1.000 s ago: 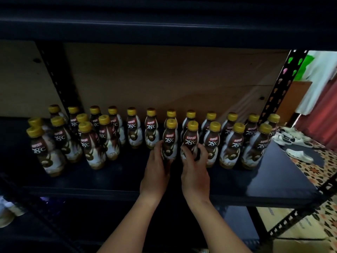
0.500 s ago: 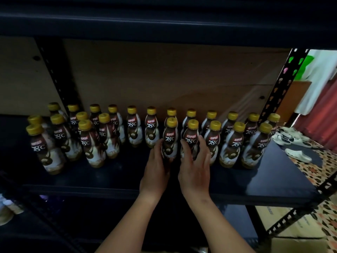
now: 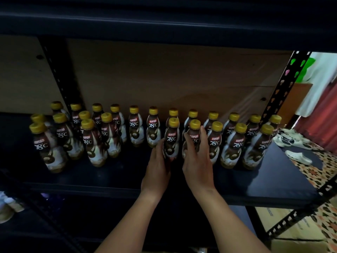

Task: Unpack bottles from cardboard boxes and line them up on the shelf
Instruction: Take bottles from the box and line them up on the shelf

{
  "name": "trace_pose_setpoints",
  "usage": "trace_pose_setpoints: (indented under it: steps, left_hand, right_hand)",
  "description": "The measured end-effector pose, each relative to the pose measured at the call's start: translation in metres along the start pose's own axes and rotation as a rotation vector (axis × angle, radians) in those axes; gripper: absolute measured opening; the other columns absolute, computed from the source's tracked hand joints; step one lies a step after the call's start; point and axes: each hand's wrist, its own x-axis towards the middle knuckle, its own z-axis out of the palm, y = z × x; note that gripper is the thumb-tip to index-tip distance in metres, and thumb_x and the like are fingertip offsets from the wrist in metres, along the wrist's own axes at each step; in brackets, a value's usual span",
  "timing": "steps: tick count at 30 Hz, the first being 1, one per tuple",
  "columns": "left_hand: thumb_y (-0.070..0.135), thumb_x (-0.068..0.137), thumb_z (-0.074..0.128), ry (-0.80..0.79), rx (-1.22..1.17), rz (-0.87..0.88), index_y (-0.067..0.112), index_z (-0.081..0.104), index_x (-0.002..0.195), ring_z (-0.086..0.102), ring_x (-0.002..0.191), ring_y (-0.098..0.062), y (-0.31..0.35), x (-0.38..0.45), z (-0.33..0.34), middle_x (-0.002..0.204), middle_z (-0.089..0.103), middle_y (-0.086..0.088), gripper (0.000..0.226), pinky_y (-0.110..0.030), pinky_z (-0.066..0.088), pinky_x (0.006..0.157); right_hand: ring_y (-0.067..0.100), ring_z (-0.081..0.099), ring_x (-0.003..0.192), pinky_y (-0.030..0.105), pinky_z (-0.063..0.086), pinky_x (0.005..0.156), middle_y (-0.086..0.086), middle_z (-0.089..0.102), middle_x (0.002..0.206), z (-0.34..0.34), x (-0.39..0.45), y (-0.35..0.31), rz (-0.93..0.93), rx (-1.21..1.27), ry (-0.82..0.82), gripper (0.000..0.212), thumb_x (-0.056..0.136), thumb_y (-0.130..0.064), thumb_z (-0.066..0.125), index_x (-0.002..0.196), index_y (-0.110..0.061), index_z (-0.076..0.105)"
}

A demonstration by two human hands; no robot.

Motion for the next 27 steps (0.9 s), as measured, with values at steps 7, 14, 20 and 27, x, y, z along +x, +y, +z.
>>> trace_pose_setpoints:
  steps: [7, 14, 20, 27]
  left_hand:
    - [0.006, 0.095, 0.067, -0.012, 0.019, -0.014, 0.033, 0.023, 0.158, 0.038, 0.142, -0.001, -0.0001, -0.0002, -0.0002, 0.159, 0.038, 0.005, 0.082, -0.017, 0.037, 0.107]
    - [0.012, 0.096, 0.068, 0.002, -0.01, -0.013, 0.035, 0.027, 0.155, 0.041, 0.141, -0.002, 0.0039, -0.0005, -0.0015, 0.156, 0.042, 0.006, 0.076, -0.027, 0.044, 0.11]
    - [0.015, 0.097, 0.067, 0.011, -0.003, -0.007, 0.034, 0.026, 0.156, 0.042, 0.142, -0.005, 0.0058, -0.0012, -0.0022, 0.157, 0.043, 0.006, 0.074, -0.027, 0.044, 0.108]
    - [0.019, 0.098, 0.066, -0.004, -0.011, -0.01, 0.033, 0.027, 0.156, 0.045, 0.141, -0.005, 0.005, -0.0012, -0.0035, 0.155, 0.046, 0.005, 0.072, -0.029, 0.046, 0.109]
  right_hand:
    - [0.028, 0.005, 0.156, 0.03, 0.01, 0.114, 0.017, 0.005, 0.168, -0.0011, -0.0032, -0.0031, 0.021, -0.03, 0.022, 0.088, 0.076, 0.018, 0.069, 0.152, -0.014, 0.037]
    - [0.033, 0.009, 0.156, 0.031, 0.012, 0.115, 0.02, 0.007, 0.167, 0.0008, -0.0032, -0.0043, 0.028, -0.011, 0.03, 0.087, 0.076, 0.019, 0.066, 0.15, -0.016, 0.035]
    - [0.03, 0.004, 0.157, 0.028, 0.008, 0.116, 0.016, 0.003, 0.168, 0.0041, -0.0043, -0.0028, 0.039, 0.005, 0.025, 0.091, 0.077, 0.019, 0.066, 0.153, -0.018, 0.032]
    - [0.03, 0.0, 0.157, 0.035, 0.018, 0.116, 0.016, 0.0, 0.169, 0.0065, -0.0068, -0.0035, 0.024, 0.023, 0.047, 0.091, 0.079, 0.016, 0.068, 0.154, -0.02, 0.032]
